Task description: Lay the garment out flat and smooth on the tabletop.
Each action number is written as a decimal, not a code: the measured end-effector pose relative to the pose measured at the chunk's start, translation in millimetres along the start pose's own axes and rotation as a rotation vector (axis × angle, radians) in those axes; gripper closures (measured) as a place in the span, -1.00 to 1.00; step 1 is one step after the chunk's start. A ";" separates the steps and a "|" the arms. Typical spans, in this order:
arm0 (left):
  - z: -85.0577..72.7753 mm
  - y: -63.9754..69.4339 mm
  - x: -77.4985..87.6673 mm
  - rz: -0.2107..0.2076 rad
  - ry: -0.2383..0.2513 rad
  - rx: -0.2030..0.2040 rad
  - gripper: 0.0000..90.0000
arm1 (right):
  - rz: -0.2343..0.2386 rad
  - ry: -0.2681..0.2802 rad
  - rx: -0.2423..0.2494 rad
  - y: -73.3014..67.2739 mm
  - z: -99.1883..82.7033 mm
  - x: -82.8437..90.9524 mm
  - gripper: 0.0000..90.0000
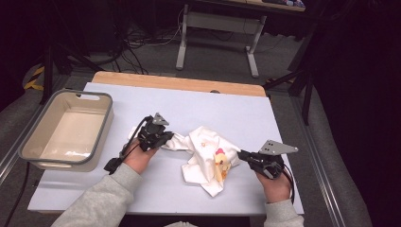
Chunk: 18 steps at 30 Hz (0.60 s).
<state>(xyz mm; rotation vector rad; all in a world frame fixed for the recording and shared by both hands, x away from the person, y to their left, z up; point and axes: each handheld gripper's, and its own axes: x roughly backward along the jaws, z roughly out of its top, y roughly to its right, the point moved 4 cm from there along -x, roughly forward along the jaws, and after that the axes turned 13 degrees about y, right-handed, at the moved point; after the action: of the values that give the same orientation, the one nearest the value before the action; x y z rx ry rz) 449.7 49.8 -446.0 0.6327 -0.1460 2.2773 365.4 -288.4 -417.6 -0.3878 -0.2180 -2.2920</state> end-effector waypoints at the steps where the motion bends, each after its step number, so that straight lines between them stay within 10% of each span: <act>1: -0.7 -4.4 4.1 0.013 0.007 0.008 0.96 | 0.008 -0.001 0.003 -1.4 0.8 -1.2 0.92; 18: -22.7 -35.2 45.0 0.133 0.005 0.083 0.94 | 0.234 -0.115 0.051 -43.4 -2.9 -32.6 0.91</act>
<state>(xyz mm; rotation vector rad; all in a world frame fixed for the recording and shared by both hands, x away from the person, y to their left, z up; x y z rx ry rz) 438.6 110.2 -447.1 0.6783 -0.0937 2.4230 353.9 -237.6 -433.1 -0.4926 -0.2733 -2.0332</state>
